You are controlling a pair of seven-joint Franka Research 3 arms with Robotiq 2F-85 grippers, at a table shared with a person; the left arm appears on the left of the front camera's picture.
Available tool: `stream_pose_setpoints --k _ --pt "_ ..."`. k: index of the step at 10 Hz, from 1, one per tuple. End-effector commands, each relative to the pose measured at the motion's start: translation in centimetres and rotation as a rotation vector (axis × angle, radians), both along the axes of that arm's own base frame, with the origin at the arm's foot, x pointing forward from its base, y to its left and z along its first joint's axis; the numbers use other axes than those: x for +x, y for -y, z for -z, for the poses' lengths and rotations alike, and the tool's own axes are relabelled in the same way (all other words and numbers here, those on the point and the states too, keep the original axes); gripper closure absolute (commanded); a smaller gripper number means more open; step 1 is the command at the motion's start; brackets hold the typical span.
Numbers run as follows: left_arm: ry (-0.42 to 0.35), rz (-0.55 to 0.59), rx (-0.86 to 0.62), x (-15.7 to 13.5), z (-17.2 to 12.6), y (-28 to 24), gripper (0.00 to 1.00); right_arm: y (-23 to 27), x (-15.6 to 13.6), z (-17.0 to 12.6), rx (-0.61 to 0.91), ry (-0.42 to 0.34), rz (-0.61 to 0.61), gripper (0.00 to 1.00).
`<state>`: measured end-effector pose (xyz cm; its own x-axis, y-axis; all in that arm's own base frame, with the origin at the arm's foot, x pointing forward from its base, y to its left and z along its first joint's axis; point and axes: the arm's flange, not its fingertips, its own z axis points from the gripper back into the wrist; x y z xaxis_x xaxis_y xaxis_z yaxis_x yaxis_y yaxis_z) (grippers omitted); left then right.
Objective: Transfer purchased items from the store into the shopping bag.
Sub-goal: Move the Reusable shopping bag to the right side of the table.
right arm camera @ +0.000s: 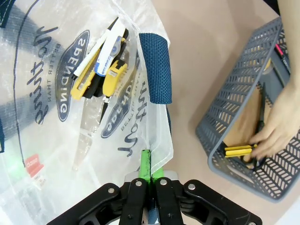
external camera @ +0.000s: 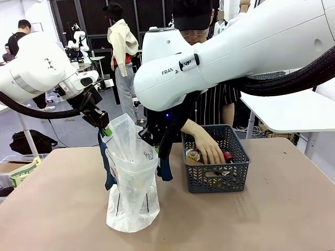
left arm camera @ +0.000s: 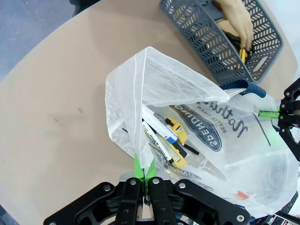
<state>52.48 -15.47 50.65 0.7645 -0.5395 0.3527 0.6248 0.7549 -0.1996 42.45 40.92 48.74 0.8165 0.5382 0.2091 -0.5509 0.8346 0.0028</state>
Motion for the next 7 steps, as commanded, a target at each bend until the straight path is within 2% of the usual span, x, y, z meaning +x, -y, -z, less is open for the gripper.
stream_pose_setpoints --k 1,7 --pt "0.011 0.002 -0.001 0.03 -0.12 -0.15 1.0 -0.03 -0.04 -0.05 0.001 0.001 -0.001 1.0" --pt "0.011 0.002 -0.001 0.03 -0.12 -0.15 1.0 -0.03 -0.04 -0.05 0.001 0.001 -0.001 1.0"
